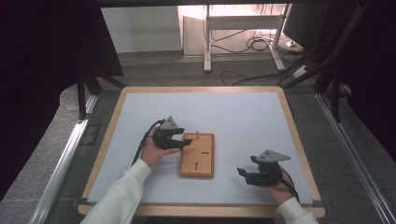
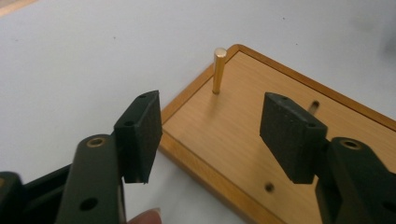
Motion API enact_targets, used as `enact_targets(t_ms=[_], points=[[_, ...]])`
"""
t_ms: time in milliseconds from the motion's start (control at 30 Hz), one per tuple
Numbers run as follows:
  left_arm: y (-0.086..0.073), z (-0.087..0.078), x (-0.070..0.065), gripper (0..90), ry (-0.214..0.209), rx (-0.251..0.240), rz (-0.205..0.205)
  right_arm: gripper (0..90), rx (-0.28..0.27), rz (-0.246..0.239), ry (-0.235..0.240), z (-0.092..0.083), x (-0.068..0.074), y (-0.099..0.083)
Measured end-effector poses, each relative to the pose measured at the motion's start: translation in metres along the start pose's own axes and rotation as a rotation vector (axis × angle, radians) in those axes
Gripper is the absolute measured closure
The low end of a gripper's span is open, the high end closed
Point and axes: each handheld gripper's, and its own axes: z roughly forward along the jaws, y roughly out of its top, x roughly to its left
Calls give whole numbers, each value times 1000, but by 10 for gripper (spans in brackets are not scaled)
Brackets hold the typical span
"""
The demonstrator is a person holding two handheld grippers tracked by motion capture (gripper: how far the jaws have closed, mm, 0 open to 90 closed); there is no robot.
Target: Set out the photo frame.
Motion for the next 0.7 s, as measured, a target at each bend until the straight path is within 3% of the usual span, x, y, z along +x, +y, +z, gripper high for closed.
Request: enact_targets(t_ms=[367,700], points=[[14,24,-2,468,-32,10,44,263,4,-11,-7,3,4,2],[20,40,3,654,-42,35,40,263,11,-19,-12,5,4,2]])
